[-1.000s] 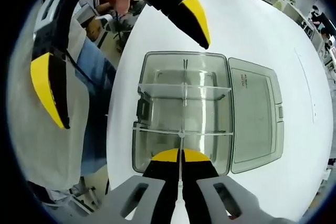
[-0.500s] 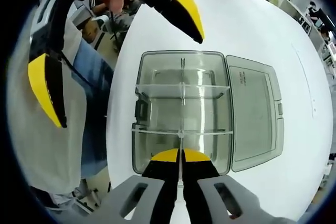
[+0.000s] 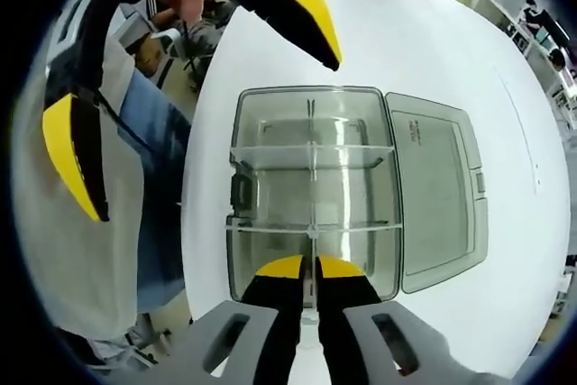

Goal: Insert the divider into the dual guide fixture by aligning both edges with the guide slots and pushing it downward to the bottom, including one-sided entry, uneven engagement, binding, and posture correction.

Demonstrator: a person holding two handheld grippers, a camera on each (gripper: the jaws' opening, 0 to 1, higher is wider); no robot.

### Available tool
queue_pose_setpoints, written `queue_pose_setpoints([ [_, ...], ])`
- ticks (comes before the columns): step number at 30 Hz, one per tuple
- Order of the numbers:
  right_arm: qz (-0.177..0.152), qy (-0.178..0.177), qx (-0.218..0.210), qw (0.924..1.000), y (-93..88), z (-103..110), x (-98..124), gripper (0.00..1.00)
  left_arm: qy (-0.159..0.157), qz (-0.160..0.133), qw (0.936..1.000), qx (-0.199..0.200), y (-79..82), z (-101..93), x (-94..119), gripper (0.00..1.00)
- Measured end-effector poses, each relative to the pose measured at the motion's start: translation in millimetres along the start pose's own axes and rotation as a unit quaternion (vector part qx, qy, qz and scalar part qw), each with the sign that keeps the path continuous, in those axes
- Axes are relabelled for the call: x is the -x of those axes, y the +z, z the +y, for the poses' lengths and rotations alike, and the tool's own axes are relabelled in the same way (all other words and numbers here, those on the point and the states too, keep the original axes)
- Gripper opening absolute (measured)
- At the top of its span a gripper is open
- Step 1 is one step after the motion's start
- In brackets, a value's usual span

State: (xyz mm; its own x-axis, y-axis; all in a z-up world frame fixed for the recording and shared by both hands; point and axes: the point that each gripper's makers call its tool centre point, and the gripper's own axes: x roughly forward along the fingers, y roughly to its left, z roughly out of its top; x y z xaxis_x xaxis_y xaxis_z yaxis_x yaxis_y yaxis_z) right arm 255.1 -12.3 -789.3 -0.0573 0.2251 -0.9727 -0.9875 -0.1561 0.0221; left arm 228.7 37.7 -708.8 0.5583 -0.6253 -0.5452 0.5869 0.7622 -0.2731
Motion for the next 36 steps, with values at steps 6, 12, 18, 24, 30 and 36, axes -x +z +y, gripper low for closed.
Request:
queue_pose_setpoints([
  [6,-0.013,-0.005,-0.022,0.9997,3.3,-4,4,0.04,-0.002,0.002,1.0,-0.001,-1.9,-1.0,1,0.76],
  [12,-0.035,-0.004,-0.056,0.9978,6.8,-4,9,0.08,-0.002,0.002,1.0,0.001,-4.0,-1.4,2,0.76],
  [18,-0.07,0.004,-0.081,0.9943,12.4,2,18,0.1,0.001,-0.001,1.0,0.007,-4.2,1.9,4,0.76],
  [24,-0.093,0.002,-0.108,0.9897,11.2,3,24,0.12,0.004,-0.003,1.0,0.008,-3.1,5.0,6,0.76],
  [30,-0.129,-0.003,-0.136,0.9823,14.4,4,34,0.14,0.008,-0.005,0.9999,0.012,-2.4,9.9,10,0.76],
  [36,-0.148,-0.006,-0.146,0.9781,13.4,7,39,0.16,0.012,-0.003,0.9998,0.014,-3.5,15.9,14,0.76],
])
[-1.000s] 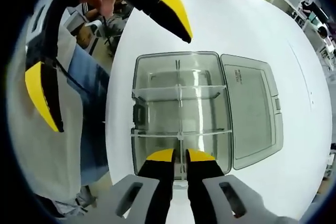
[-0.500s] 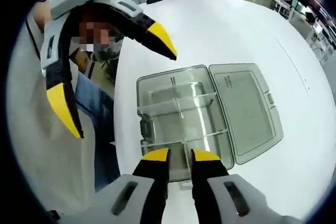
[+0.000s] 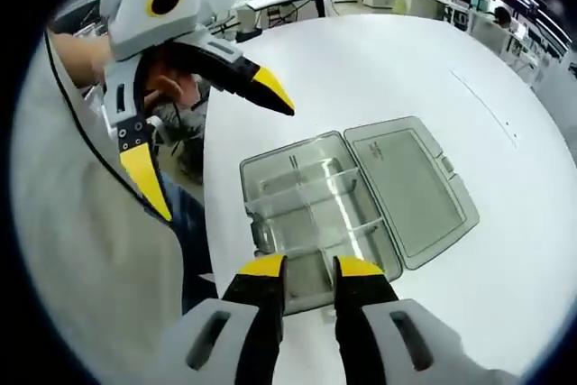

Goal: Insert the divider into the dual guide fixture by aligning both edges with the guide slots and pushing it downward to the bottom, including one-sided entry, uneven engagement, binding, and posture correction.

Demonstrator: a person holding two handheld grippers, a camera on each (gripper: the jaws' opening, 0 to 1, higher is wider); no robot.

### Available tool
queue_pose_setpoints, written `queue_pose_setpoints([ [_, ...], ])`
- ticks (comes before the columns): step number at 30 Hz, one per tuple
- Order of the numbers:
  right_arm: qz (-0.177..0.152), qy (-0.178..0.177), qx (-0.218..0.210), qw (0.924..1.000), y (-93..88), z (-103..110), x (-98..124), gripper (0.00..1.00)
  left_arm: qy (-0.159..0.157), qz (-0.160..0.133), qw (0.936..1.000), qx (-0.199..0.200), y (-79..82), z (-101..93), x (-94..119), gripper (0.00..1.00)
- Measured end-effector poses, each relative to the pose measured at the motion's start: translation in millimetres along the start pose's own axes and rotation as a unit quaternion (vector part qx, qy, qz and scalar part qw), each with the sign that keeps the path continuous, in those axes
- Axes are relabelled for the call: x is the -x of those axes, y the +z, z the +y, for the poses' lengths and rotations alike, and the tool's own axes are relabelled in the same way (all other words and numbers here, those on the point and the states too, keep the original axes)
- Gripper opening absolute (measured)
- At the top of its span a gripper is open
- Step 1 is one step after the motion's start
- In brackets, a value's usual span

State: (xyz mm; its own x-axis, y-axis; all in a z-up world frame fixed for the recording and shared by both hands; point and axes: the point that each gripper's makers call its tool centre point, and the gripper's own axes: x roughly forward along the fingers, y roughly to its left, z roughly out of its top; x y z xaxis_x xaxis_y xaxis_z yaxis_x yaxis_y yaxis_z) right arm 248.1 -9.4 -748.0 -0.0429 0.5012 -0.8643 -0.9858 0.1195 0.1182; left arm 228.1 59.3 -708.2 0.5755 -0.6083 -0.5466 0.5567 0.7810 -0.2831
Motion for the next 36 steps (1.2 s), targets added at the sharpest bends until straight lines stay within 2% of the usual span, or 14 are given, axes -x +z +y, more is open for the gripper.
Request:
queue_pose_setpoints([
  [9,-0.028,0.002,-0.008,0.9996,-1.6,7,2,0.2,0.012,-0.002,0.9999,0.004,0.4,13.0,10,0.76],
  [18,-0.058,0.002,-0.018,0.9982,4.0,10,6,0.25,0.024,0.004,0.9997,0.003,-0.8,25.6,20,0.76],
  [25,-0.092,-0.004,-0.04,0.9949,7.4,12,11,0.33,0.033,0.013,0.9994,0.0,-6.1,37.1,29,0.76],
  [36,-0.139,-0.008,-0.066,0.9881,9.1,17,18,0.39,0.049,0.027,0.9984,0.001,-14.6,57.3,40,0.76],
])
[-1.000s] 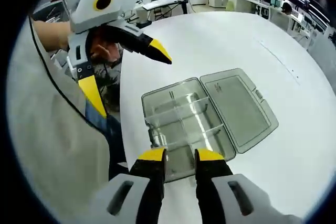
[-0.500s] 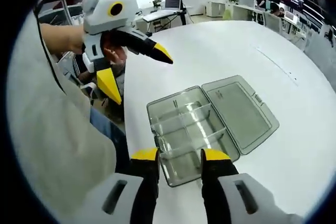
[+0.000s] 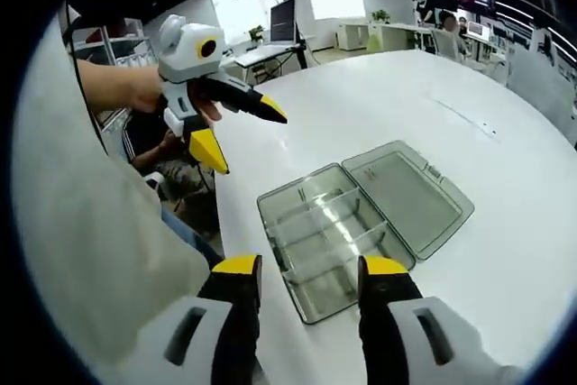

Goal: Insert the divider into the dual guide fixture by aligning both edges with the guide slots and pushing it downward to the bottom, including one-sided entry, uneven engagement, binding, and posture correction.

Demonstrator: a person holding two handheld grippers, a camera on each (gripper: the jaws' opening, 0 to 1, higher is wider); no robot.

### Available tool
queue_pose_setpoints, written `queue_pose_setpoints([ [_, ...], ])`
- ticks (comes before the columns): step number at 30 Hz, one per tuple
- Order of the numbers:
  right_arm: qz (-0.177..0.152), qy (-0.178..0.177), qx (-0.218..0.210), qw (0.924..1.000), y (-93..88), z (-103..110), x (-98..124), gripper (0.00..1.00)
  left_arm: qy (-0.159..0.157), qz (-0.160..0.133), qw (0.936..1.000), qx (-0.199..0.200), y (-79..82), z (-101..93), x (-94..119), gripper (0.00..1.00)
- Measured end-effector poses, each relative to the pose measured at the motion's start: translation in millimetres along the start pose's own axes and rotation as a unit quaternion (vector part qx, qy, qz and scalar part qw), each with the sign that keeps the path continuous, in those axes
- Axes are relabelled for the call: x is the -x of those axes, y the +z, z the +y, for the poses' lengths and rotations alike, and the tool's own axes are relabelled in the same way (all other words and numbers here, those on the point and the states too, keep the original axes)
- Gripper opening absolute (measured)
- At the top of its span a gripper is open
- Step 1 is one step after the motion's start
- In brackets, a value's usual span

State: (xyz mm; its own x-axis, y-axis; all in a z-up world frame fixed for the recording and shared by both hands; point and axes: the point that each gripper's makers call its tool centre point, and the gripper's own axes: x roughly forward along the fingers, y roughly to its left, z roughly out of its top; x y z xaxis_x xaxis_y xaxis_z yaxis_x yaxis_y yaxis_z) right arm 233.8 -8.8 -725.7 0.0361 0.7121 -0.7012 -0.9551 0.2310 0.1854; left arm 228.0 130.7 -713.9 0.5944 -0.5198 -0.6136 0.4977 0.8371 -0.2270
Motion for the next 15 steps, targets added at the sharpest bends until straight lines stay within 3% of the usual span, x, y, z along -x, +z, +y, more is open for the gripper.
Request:
queue_pose_setpoints([
  [15,-0.025,-0.002,-0.018,0.9995,1.4,5,3,0.47,0.021,0.04,0.9989,-0.016,-23.9,29.2,10,0.75],
])
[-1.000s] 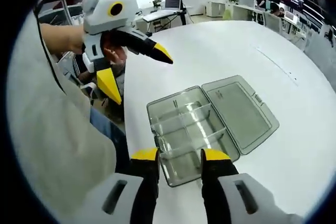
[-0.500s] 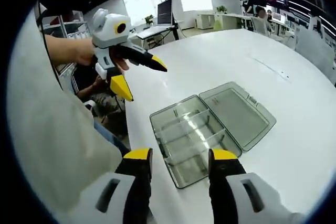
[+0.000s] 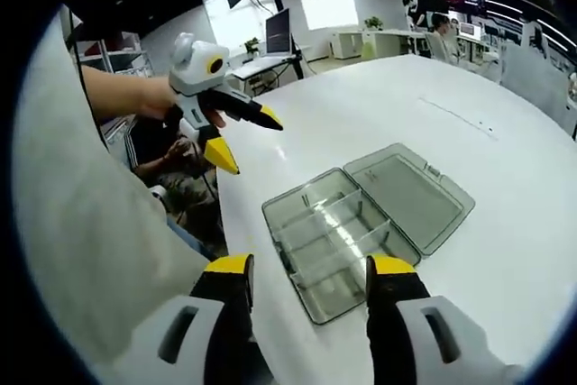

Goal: Insert the divider into the dual guide fixture by aligning both edges with the guide slots and pushing it downward to the bottom, including one-sided entry, uneven engagement, binding, and posture correction.

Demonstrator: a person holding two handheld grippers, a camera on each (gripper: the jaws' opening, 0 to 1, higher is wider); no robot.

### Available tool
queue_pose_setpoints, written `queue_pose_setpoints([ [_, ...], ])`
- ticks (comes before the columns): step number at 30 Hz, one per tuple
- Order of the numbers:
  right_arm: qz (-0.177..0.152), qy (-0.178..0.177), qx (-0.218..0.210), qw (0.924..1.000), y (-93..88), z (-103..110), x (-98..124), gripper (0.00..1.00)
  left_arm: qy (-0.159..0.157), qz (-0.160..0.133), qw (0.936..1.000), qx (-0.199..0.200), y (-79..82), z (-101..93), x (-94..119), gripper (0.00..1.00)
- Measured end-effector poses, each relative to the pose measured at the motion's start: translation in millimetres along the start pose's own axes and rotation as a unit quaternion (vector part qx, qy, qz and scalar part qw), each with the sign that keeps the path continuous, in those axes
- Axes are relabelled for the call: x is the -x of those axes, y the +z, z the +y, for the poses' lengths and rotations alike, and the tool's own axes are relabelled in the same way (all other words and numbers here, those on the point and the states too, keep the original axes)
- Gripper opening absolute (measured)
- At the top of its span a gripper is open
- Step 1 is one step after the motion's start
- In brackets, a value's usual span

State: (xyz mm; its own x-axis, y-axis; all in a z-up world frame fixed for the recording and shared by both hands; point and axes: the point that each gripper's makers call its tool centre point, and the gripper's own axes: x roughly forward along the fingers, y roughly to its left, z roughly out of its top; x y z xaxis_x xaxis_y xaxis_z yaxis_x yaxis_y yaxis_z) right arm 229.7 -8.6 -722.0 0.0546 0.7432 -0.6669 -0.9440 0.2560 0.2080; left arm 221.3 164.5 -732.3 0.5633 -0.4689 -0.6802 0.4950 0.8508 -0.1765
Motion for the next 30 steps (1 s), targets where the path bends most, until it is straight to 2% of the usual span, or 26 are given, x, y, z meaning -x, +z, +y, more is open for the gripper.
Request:
queue_pose_setpoints([
  [11,-0.028,0.007,-0.011,0.9995,8.5,5,2,0.52,0.01,0.027,0.9995,-0.011,-14.3,18.3,6,0.75],
  [22,-0.036,0.006,-0.013,0.9993,13.3,9,7,0.54,0.011,0.046,0.9988,-0.017,-23.8,28.5,10,0.75],
  [30,-0.04,0.004,-0.013,0.9991,17.1,9,10,0.59,0.015,0.06,0.9977,-0.029,-28.5,41.1,15,0.75],
])
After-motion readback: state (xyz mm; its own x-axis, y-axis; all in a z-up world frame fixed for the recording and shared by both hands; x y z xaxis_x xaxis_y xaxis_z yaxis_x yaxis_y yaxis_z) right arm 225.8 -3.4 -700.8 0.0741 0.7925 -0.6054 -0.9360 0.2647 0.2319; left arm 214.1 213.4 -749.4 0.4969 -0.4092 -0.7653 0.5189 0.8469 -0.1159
